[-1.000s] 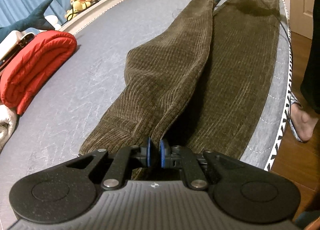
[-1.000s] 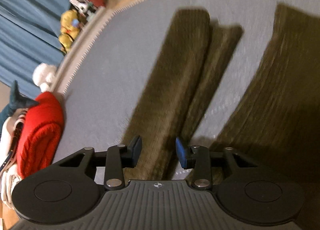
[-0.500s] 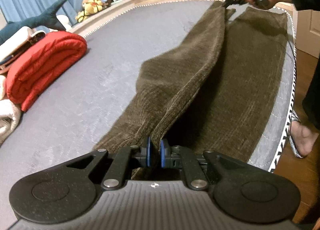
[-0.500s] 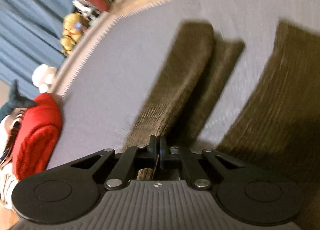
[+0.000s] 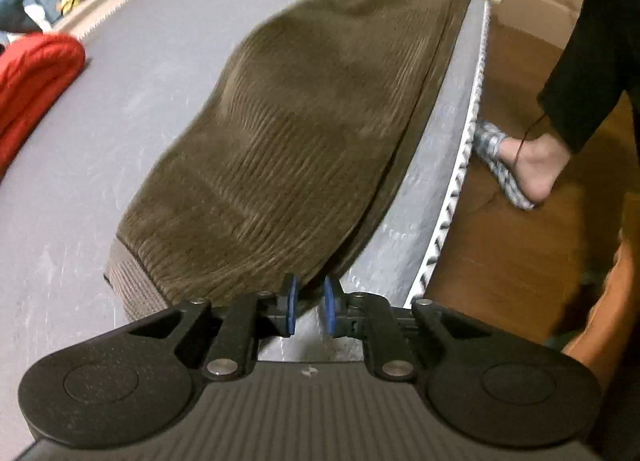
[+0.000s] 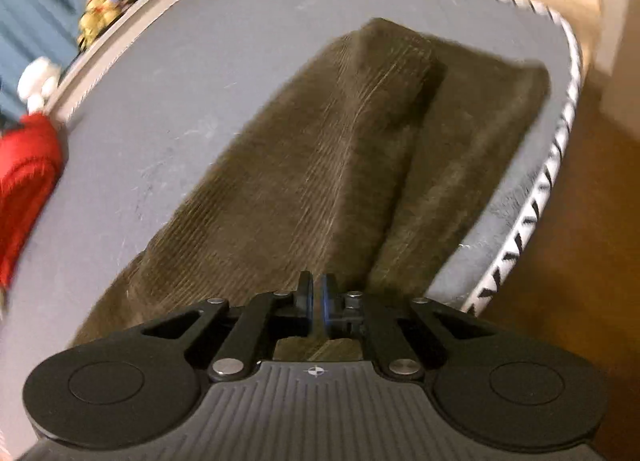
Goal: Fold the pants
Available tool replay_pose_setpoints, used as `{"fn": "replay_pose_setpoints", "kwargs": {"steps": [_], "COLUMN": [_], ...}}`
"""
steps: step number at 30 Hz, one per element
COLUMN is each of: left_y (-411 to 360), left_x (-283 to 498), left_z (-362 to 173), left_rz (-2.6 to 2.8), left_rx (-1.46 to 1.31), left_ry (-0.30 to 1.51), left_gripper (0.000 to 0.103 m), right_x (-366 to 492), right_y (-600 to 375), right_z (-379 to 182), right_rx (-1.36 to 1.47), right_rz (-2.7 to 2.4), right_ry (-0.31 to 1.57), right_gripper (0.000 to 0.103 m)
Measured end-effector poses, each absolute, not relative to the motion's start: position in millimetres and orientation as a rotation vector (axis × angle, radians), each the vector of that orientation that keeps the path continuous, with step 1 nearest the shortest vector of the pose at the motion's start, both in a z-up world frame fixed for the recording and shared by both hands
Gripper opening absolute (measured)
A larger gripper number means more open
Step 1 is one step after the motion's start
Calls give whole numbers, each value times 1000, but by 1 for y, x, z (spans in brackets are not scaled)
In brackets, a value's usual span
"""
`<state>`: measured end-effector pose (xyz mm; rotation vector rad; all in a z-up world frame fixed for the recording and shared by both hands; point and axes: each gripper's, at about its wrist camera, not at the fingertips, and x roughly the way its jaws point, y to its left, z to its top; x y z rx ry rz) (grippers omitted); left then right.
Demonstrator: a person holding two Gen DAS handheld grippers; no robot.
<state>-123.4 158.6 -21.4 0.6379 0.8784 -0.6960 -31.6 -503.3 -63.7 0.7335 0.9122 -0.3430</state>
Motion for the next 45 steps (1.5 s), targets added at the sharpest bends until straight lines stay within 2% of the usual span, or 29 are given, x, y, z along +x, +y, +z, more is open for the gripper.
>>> {"fn": "replay_pose_setpoints", "kwargs": {"steps": [1, 3, 4, 6, 7, 13, 17, 25, 31, 33, 39, 42, 45], "left_y": [162, 171, 174, 177, 177, 151, 124, 77, 71, 73, 83, 84, 82], "left_x": [-122, -117, -115, -106, -100, -51, -24, -3, 0, -2, -3, -2, -4], "left_z": [-11, 10, 18, 29, 30, 23, 20, 19, 10, 8, 9, 9, 9], "left_rz": [-689, -661, -631, -547, -496, -245, -206, -278, -287, -285, -265, -261, -264], "left_rx": [575, 453, 413, 349, 326, 208, 144, 142, 156, 160, 148, 144, 149], "left_ry": [841, 752, 700, 634, 621, 663, 690, 688, 707, 711, 713, 712, 710], "left_gripper": [20, 37, 41, 52, 54, 55, 55, 55, 55, 55, 55, 55, 55], "right_x": [-32, -32, -32, -33, -33, -7, 15, 48, 75, 83, 84, 86, 86], "right_y": [-516, -546, -559, -588, -601, -624, -621, -586, -567, -567, -582, -580, -572], "right_z": [-64, -62, -60, -62, -68, -94, -104, -99, -82, -82, -95, -94, -94], "right_rx": [775, 828, 825, 880, 932, 986, 911, 730, 678, 648, 668, 664, 627], "right_rz": [-369, -396, -426, -505, -517, -474, -470, -498, -367, -362, -426, -369, -302], "right_ry": [882, 786, 741, 690, 678, 685, 726, 717, 618, 635, 690, 686, 690], "right_gripper": [8, 35, 39, 42, 42, 42, 42, 42, 42, 46, 47, 56, 55]}}
